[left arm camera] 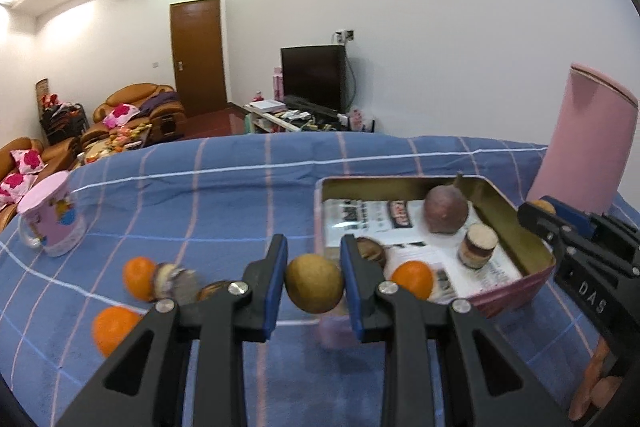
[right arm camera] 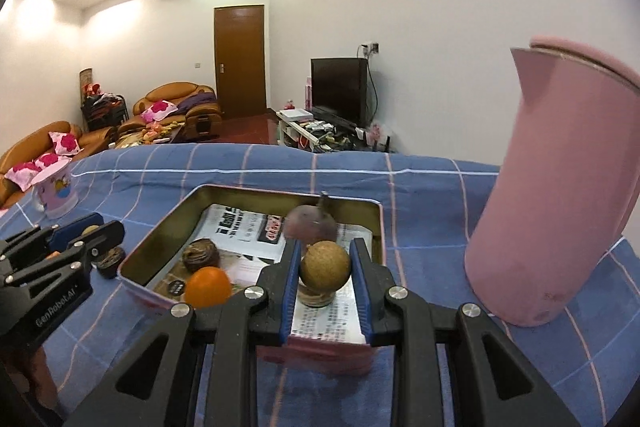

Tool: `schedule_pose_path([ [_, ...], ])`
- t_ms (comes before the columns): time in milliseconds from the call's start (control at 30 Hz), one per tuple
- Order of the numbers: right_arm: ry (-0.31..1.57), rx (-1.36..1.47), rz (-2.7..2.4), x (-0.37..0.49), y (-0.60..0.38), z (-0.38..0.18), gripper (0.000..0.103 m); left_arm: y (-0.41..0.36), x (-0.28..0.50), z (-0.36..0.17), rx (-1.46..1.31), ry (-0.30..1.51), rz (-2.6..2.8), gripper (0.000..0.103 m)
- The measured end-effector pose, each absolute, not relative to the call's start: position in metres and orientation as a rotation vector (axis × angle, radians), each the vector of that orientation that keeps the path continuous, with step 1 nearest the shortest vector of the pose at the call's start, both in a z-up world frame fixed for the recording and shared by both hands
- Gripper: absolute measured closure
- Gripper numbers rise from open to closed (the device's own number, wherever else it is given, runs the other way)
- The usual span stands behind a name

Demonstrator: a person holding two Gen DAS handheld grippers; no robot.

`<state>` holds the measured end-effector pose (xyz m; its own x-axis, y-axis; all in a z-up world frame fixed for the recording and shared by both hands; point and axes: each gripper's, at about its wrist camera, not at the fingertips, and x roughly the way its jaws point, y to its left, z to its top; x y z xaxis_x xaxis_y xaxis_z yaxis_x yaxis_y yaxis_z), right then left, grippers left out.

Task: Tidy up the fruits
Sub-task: 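Carry both held kiwis over the pink tin box, then lower both kiwis into the pink tin box and open both tools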

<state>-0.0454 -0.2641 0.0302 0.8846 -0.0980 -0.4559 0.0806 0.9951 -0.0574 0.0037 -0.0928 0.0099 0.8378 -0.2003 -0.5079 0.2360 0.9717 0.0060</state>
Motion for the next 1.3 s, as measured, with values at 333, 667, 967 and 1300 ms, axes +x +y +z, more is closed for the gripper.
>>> schedule_pose_path([
  [333, 0.521, 0.018, -0.081, -0.03, -0.275, 0.027, 0.076, -0.15, 0.032, 0.002, 0.093, 0.615, -0.288, 0.074],
  [667, 0.595, 0.05, -0.018, -0.013, -0.271, 0.019, 0.076, -0.152, 0.045, -0.007, 0.065, 0.702, -0.304, 0.074],
  [967, 0.621, 0.084, 0.036, -0.008, -0.272, 0.016, 0.076, -0.149, 0.049, -0.008, 0.047, 0.721, -0.301, 0.074],
  [1300, 0.648, 0.152, 0.094, -0.006, -0.276, 0.012, 0.075, -0.148, 0.049, -0.008, 0.047, 0.718, -0.271, 0.071],
])
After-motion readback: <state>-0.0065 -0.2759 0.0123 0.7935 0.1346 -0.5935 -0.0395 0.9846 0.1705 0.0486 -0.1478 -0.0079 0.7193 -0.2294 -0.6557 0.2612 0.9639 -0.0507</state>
